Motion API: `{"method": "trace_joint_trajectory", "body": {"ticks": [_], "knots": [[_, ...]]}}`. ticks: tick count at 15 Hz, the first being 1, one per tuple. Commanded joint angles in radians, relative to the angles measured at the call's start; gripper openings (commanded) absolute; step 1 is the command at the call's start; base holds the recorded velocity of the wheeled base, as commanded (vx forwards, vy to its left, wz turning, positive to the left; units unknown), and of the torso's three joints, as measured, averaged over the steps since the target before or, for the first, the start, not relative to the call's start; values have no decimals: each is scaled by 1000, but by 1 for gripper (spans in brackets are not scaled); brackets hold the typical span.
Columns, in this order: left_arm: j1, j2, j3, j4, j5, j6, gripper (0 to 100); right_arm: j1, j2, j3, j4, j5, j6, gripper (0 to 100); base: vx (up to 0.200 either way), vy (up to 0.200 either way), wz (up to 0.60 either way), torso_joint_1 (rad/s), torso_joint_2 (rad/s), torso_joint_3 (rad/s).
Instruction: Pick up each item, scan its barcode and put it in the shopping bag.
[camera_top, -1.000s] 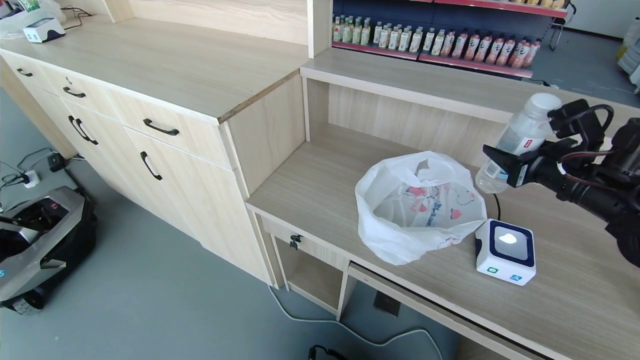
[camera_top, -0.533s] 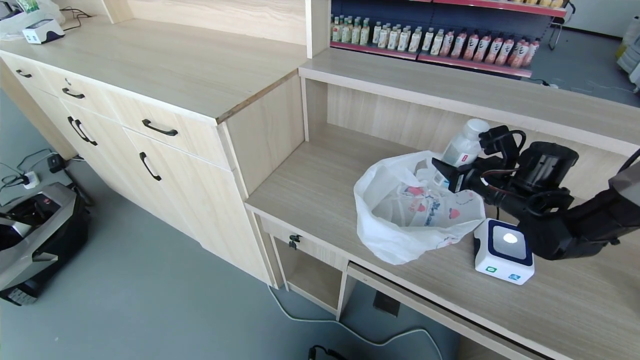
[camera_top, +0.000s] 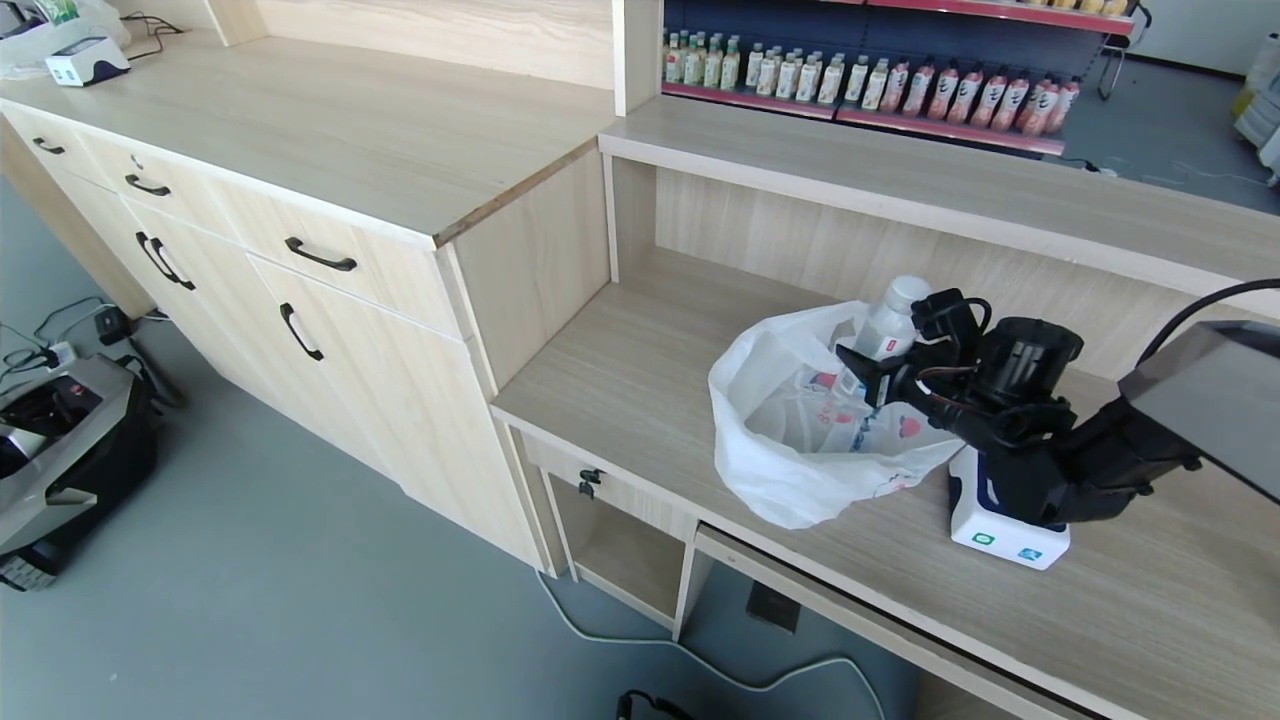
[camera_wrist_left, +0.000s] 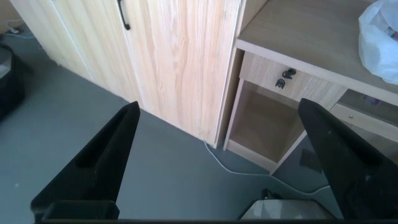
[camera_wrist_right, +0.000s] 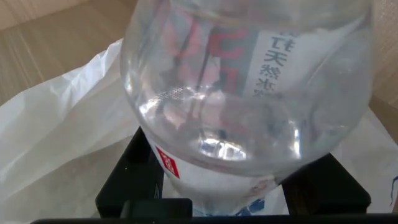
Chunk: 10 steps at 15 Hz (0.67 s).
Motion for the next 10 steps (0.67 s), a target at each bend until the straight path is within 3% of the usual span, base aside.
{"method": "trace_joint_trajectory", "body": {"ticks": [1,10], "knots": [[0,0,0,-1,0,0,100,-8,39,-25,0,-1,-1,0,0,0,0,0,0,0],[0,0,0,1,0,0,100,-22,79,-33,-13,-1,-9,0,0,0,0,0,0,0]]}}
